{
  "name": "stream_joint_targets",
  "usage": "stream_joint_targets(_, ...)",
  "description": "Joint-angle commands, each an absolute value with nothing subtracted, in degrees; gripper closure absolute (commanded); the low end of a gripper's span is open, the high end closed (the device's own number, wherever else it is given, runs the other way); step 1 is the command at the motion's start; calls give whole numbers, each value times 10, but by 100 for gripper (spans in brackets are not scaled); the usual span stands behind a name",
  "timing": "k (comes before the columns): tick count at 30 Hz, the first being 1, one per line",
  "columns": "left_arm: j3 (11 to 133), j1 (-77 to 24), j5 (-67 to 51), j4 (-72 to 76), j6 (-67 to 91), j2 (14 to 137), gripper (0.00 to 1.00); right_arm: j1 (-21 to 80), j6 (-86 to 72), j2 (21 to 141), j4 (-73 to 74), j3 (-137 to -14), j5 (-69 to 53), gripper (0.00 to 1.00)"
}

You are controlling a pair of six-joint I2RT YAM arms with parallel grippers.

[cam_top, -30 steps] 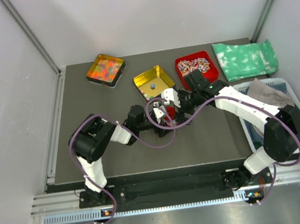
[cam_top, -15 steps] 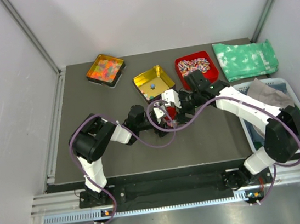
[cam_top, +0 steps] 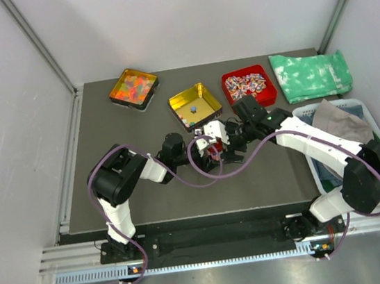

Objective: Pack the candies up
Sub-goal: Screw the bottle lid onto the packing bottle.

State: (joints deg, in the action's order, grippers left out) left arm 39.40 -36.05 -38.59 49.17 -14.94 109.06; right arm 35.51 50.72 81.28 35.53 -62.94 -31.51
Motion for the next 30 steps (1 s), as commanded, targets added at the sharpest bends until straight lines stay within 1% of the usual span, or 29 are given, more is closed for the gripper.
stream_joint_targets(1, 388, -366, -369, 410, -171, 1115, 42, 359, 487, 795, 320, -621, -308, 16)
stream_joint_targets(9, 388, -367, -369, 410, -170, 1115, 42, 342, 458, 799, 301, -656, -290, 16)
stream_joint_targets(15, 388, -366, -370, 410, -170, 1116, 42, 342, 454, 818, 270, -643, -274, 14)
stream_joint_targets(24, 388, -366, -370, 410, -171, 1116, 42, 351, 459, 845, 277, -648, -297, 14)
stream_joint_targets(30, 388, -366, -370, 410, -171, 1115, 42, 359, 461, 832, 298, -641, -310, 17)
